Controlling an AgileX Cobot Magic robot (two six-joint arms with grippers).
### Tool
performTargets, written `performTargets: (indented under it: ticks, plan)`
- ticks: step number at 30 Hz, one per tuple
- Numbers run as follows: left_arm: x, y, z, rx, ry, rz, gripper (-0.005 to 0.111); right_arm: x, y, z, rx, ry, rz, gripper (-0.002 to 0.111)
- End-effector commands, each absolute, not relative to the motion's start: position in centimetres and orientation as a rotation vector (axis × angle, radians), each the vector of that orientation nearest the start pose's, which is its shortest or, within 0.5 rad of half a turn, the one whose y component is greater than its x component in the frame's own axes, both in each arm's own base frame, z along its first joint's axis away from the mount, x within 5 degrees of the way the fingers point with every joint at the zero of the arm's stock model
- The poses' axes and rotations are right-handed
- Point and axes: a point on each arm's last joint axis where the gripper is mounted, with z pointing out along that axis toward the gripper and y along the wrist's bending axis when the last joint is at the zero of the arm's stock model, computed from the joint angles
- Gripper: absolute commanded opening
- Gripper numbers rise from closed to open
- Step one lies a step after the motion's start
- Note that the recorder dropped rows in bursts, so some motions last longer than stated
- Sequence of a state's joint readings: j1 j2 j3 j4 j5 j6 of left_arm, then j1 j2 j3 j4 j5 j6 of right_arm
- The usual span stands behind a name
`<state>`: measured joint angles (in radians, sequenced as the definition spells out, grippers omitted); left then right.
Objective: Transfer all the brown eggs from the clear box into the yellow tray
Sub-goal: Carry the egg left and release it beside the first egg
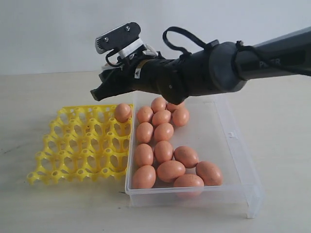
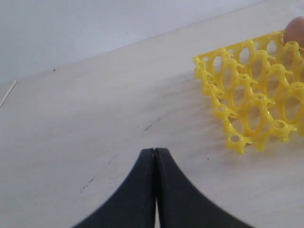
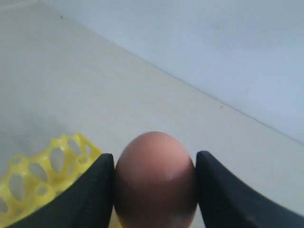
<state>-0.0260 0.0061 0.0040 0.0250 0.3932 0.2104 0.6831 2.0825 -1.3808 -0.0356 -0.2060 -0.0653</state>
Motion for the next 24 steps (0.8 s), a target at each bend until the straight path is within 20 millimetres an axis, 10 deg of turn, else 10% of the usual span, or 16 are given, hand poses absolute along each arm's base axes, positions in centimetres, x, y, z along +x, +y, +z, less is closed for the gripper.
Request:
performTargets:
  ticks: [1, 24]
  plan:
    - [5.2, -0.1, 17.8, 0.236, 1.86, 0.144, 0.0, 36.4, 31.3, 18.2, -0.724, 1.745, 0.589, 0.0]
    - [5.2, -0.1, 17.8, 0.236, 1.86, 0.144, 0.0, 38.2, 33.1, 11.4, -0.732, 1.847, 0.641, 0.0]
